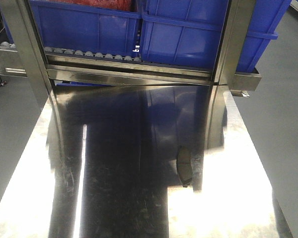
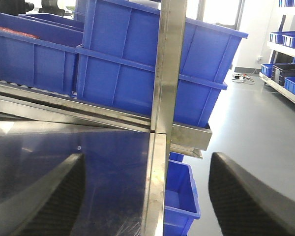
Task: Move and align brake pads A on conveyor
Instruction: 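Move the right gripper toward the other brake pad on the table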
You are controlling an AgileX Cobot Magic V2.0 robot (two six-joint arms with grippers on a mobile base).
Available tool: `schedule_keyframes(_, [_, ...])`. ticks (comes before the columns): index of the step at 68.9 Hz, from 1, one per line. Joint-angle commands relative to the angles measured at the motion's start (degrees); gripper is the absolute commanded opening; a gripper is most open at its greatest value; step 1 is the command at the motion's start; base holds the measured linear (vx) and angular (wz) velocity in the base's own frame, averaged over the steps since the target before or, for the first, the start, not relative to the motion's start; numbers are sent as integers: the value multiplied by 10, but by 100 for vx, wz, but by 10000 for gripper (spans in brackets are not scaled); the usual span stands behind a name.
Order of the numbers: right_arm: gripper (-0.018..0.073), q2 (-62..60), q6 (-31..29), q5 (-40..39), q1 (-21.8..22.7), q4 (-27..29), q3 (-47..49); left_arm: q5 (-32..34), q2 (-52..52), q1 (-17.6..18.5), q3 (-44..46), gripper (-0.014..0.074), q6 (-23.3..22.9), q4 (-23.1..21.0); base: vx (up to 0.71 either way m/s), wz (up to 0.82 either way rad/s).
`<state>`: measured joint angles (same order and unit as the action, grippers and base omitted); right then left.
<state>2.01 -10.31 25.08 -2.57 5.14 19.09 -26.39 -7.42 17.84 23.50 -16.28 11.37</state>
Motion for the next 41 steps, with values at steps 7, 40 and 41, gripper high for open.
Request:
schedule_keyframes(7, [515,11,-4,-45,1,-1,16,52,-8,1,14,-6,-2,1,0,0])
schedule_keyframes(40, [515,196,38,-18,1,14,79,52,-8,1,14,-6,-2,1,0,0])
schedule_keyframes(41, [515,212,38,-12,1,14,85,52,-8,1,14,-6,-2,1,0,0])
